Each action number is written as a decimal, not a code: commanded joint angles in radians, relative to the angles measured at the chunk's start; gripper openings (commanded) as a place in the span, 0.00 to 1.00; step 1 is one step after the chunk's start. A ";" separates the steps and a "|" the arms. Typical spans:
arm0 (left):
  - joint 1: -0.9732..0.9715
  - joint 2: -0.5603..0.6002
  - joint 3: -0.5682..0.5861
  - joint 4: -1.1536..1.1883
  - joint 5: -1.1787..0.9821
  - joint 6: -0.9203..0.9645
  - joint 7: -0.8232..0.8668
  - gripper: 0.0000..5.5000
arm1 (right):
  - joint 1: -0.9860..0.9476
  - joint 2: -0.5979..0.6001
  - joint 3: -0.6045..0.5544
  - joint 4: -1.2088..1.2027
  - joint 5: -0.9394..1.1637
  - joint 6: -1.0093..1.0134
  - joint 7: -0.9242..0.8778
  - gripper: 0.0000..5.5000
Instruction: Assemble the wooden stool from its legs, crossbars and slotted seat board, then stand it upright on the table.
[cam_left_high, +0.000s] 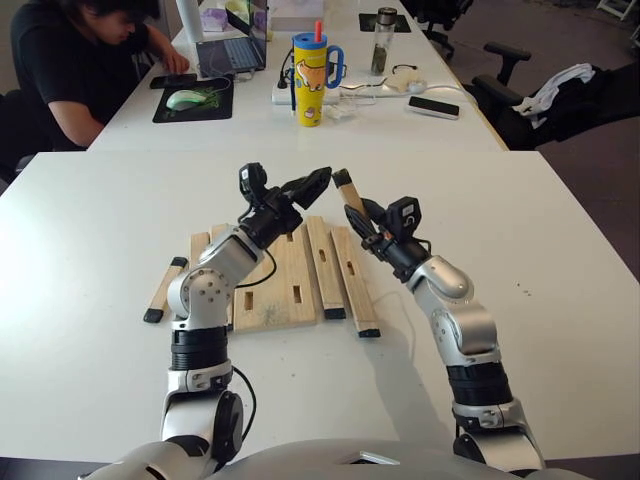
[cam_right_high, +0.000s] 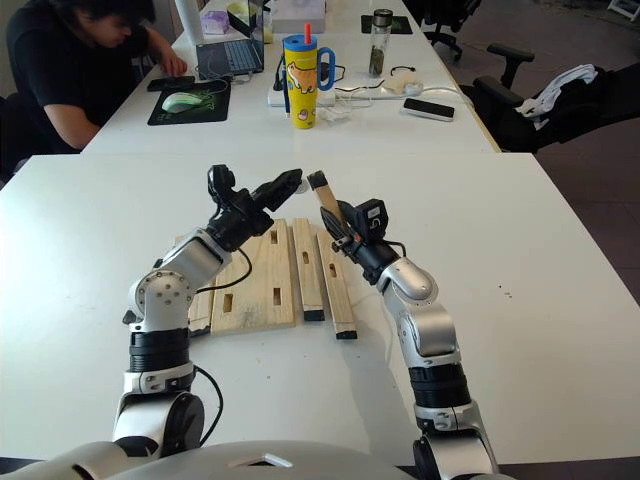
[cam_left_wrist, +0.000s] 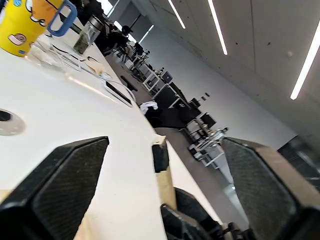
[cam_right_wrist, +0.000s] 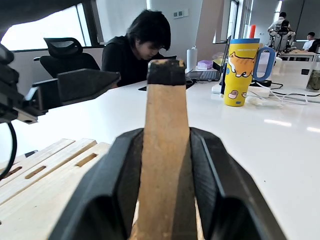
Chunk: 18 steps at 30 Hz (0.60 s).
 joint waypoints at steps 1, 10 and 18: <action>-0.036 0.016 0.016 -0.012 -0.050 0.052 0.029 0.67 | 0.006 -0.001 0.009 -0.036 0.020 -0.029 0.028 0.24; -0.050 0.036 -0.007 0.000 -0.079 0.115 0.027 0.67 | 0.018 0.001 0.033 -0.058 0.027 -0.070 0.061 0.24; -0.066 0.037 0.007 0.019 -0.087 0.108 0.030 0.63 | 0.041 -0.005 0.063 -0.083 0.023 -0.094 0.084 0.24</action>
